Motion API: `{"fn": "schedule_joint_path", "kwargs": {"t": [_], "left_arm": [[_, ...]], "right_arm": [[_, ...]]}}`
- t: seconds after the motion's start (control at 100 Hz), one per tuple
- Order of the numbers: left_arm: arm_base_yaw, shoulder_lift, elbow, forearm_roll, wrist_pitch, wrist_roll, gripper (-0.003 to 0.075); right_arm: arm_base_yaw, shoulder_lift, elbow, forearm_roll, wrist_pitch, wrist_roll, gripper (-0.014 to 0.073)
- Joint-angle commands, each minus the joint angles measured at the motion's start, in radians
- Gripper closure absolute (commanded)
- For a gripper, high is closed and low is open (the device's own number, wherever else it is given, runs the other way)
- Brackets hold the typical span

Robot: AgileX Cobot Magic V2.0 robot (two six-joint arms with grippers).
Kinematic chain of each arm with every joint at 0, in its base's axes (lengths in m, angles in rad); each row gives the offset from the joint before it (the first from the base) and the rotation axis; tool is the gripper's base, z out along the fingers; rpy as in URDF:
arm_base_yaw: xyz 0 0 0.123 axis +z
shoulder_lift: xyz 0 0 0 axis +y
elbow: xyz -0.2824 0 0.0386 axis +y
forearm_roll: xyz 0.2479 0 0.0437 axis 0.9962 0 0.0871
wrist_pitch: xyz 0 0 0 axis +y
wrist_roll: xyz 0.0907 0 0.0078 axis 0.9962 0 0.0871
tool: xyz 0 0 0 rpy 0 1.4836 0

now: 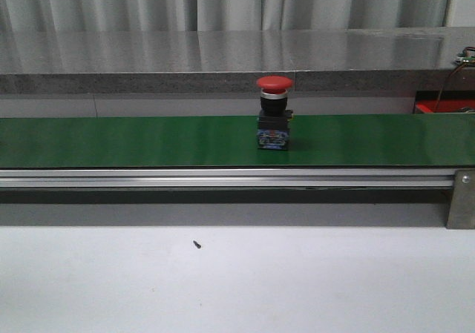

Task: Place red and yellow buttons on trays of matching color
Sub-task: 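Place the second red button on the belt and open the left gripper, then grasp the first red button at the belt's end with the right gripper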

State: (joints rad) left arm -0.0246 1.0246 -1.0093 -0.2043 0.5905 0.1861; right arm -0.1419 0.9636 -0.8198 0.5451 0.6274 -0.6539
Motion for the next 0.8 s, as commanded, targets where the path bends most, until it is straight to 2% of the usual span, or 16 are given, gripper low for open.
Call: {"fn": "schedule_joint_path", "kwargs": {"t": [0.0,0.16,0.38,0.43,0.5,0.57,0.58,0.59,0.62,0.67,0.69,0.79], "left_arm": [[-0.033,-0.105,0.058,-0.028,-0.117,0.001,0.0511],[-0.059,-0.270,0.232,-0.074,-0.170,0.001,0.0734],[-0.059,-0.434,0.393,-0.076,-0.170,0.001,0.0739],[-0.059,-0.447,0.413,-0.076,-0.170,0.001,0.0739],[-0.059,-0.452,0.429,-0.076,-0.170,0.001,0.0739],[-0.059,-0.452,0.436,-0.076,-0.170,0.001,0.0739],[-0.059,-0.452,0.437,-0.076,-0.170,0.001,0.0739],[-0.059,-0.452,0.437,-0.076,-0.170,0.001,0.0740],[-0.059,-0.452,0.437,-0.076,-0.170,0.001,0.0739],[-0.059,-0.452,0.437,-0.076,-0.170,0.001,0.0739],[-0.059,-0.452,0.437,-0.076,-0.170,0.001,0.0739],[-0.059,-0.452,0.437,-0.076,-0.170,0.001,0.0739]], "right_arm": [[-0.002,-0.019,-0.025,0.034,-0.050,-0.007,0.0662],[-0.002,-0.019,-0.025,0.064,-0.049,-0.007,0.0662],[-0.002,-0.016,-0.026,0.110,-0.006,-0.007,0.0641],[-0.002,-0.016,-0.026,0.110,0.005,-0.007,0.0587],[-0.002,-0.016,-0.027,0.110,0.017,-0.007,0.0438],[-0.002,-0.016,-0.027,0.110,0.018,-0.007,0.0218],[-0.002,-0.016,-0.028,0.110,0.018,-0.007,0.0149],[-0.002,-0.016,-0.028,0.110,0.018,-0.007,0.0149],[-0.002,-0.014,-0.028,0.110,0.018,-0.008,0.0046],[-0.002,-0.005,-0.036,0.106,0.023,-0.010,-0.0060],[-0.002,0.004,-0.041,0.103,0.031,-0.010,-0.0074],[-0.002,0.060,-0.092,0.098,0.101,-0.013,-0.0022]]}}
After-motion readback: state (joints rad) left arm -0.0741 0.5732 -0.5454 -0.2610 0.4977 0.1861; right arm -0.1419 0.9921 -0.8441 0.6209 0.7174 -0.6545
